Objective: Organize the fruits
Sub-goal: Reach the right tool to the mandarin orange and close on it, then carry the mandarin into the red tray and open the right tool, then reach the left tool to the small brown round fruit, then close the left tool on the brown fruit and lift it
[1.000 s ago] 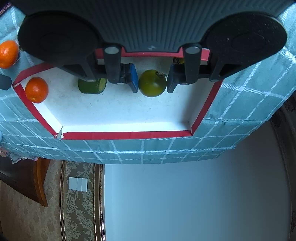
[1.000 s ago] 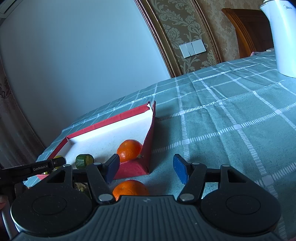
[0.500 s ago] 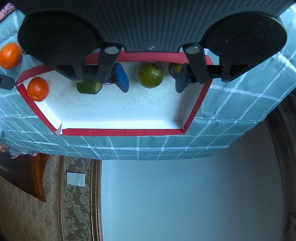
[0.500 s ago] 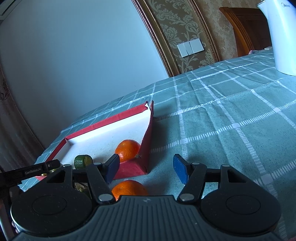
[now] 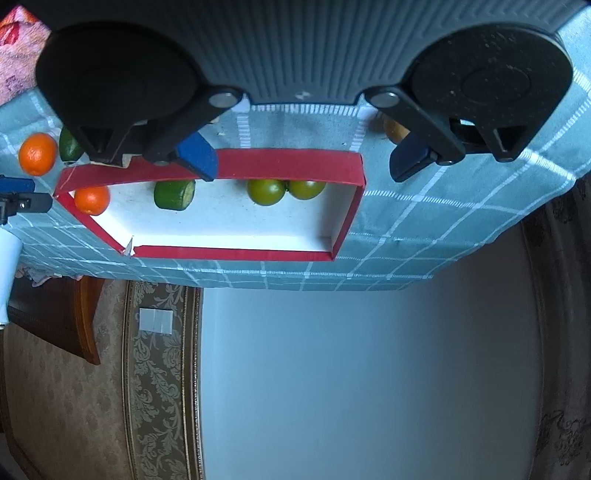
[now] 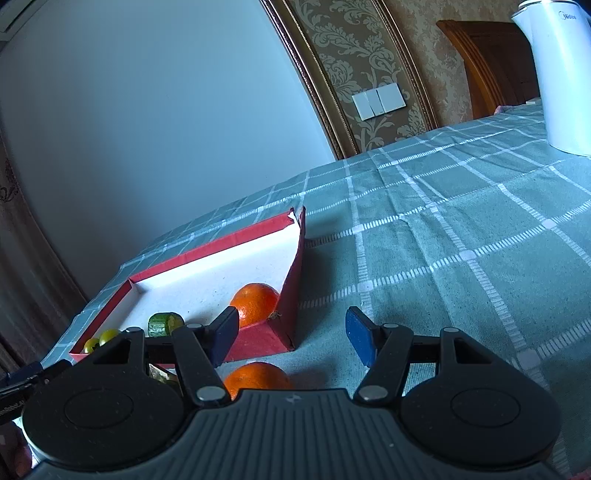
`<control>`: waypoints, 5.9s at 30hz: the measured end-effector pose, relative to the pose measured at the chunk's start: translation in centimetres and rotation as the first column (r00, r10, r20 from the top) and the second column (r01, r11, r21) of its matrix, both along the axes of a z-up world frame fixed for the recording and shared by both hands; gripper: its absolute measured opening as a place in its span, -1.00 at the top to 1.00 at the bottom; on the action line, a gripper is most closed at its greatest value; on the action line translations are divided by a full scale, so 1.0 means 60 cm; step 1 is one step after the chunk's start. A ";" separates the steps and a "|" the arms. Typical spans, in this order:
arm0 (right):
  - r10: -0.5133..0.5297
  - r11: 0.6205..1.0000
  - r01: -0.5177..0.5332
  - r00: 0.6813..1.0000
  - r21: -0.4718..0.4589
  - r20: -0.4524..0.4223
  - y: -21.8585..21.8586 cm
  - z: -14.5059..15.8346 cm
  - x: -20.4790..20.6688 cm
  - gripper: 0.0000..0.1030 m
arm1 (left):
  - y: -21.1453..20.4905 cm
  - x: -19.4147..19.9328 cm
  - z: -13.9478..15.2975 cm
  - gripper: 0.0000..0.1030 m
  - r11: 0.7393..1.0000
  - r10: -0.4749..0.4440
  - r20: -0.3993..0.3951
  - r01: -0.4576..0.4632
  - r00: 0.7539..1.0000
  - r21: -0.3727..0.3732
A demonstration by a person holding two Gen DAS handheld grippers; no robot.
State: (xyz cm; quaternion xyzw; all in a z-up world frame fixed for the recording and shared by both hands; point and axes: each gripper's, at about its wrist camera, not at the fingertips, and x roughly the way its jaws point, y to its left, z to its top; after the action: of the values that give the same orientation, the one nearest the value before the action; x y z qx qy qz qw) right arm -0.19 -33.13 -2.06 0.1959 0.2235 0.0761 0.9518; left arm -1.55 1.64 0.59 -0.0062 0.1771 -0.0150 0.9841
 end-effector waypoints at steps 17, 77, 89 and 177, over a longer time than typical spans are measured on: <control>0.133 0.930 -0.125 0.991 -0.346 -0.001 0.049 0.033 -0.064 -0.23 | -0.001 -0.002 -0.006 -1.00 1.000 0.017 0.001 -0.017 1.000 0.004; 0.269 0.879 -0.247 0.963 -0.408 -0.005 0.126 0.077 0.000 0.22 | 0.000 -0.002 -0.008 -1.00 1.000 0.022 -0.008 -0.022 1.000 -0.006; 0.270 0.889 -0.278 0.960 -0.364 -0.073 0.160 0.048 0.098 0.21 | 0.003 0.003 -0.009 -1.00 1.000 0.016 -0.022 -0.017 1.000 -0.008; -0.018 0.999 0.020 1.000 0.046 -0.024 -0.032 -0.005 -0.030 -0.37 | 0.061 0.042 -0.028 0.50 0.977 0.210 -0.201 -0.200 0.957 0.070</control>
State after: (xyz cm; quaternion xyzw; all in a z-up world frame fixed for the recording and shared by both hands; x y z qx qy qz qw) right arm -1.99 -35.05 -2.37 0.2208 0.2310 0.0699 0.9450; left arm 0.97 5.29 -1.07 -0.0022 0.2775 0.0923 0.9563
